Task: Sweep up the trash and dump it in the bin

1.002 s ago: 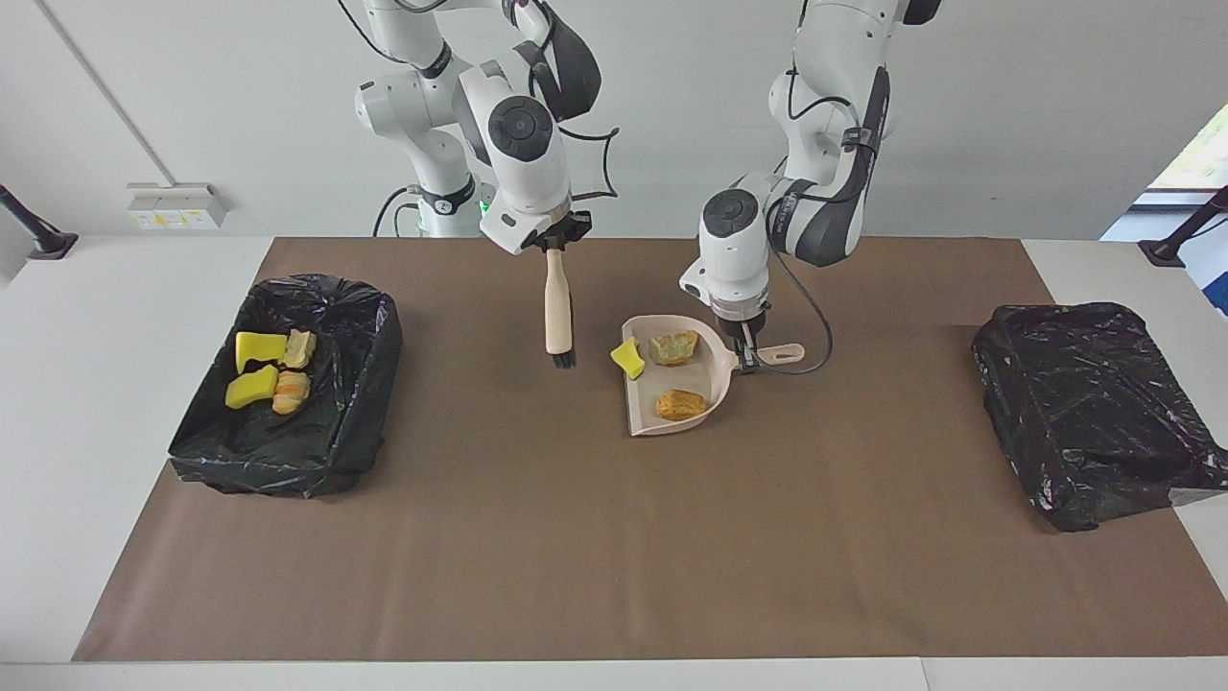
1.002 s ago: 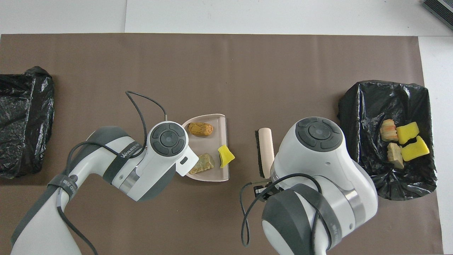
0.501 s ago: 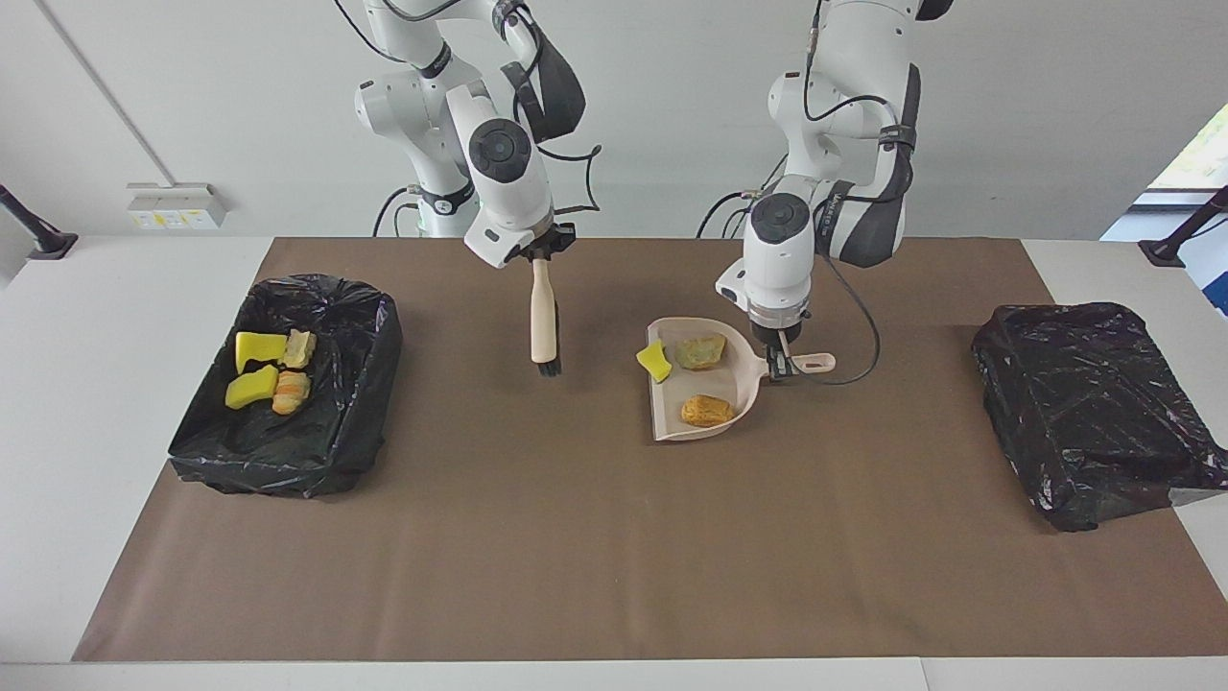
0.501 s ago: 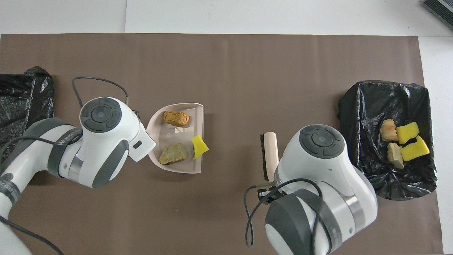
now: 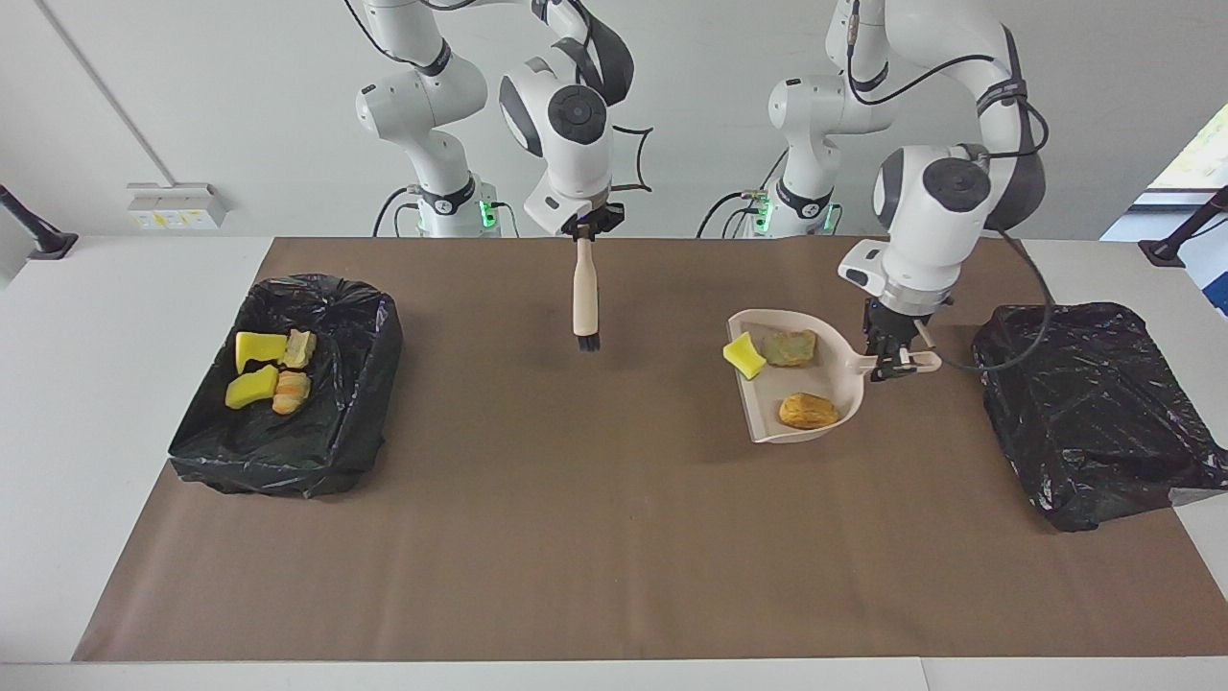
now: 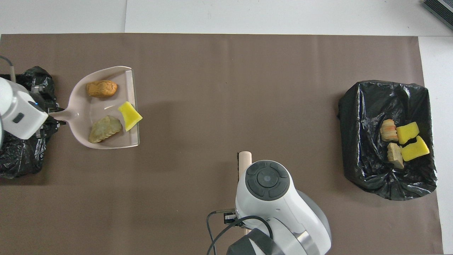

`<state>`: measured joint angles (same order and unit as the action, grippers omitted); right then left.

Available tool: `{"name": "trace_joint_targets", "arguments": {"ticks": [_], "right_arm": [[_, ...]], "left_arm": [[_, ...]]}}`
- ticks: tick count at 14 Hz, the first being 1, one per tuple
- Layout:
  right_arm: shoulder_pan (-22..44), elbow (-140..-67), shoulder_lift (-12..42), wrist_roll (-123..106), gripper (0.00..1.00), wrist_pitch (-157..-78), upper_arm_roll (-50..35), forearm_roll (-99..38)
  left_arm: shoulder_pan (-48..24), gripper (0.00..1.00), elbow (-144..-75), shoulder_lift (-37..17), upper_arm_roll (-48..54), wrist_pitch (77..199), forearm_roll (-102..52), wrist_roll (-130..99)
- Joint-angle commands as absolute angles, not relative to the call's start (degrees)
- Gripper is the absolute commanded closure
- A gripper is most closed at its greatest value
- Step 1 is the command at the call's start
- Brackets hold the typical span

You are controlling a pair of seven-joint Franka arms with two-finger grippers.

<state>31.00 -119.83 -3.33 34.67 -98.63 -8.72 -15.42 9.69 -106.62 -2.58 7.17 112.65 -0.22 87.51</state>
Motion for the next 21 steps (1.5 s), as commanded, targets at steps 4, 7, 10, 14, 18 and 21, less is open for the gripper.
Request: {"name": "trace_joint_targets", "arguments": {"ticks": [4,7,10,14,18,21], "right_arm": [[38.92,-118.57,4.55,43.58,1.0,-107.83,-8.7,-16.53],[41.39,-119.0,5.19,43.77,1.0,-106.18,-8.7,-12.75],[42.62,-119.53,6.24,44.3,1.0,-106.7,-8.7,-12.48],[42.27,-120.5,7.64,45.7,1.0,-110.3,-8.7,-13.45],[42.1,-121.37,7.82,45.97,0.89,-112.49,-8.7,-13.62],[42.28,-121.29,7.82,44.22,0.13,-112.94,-8.7,-13.62]], "left_arm": [[27.3,1.0,-94.42,-7.37,7.38,107.49,-5.1,102.97],[31.54,1.0,-83.37,-14.38,7.38,109.33,-3.26,110.81],[33.05,1.0,-75.59,-20.65,7.21,113.52,4.02,119.14],[32.26,1.0,-76.55,-21.27,6.42,121.88,22.79,123.23],[30.33,1.0,-81.81,-20.66,6.33,126.56,41.36,112.37],[29.71,1.0,-90.15,-17.15,6.42,129.11,56.73,99.71]]}}
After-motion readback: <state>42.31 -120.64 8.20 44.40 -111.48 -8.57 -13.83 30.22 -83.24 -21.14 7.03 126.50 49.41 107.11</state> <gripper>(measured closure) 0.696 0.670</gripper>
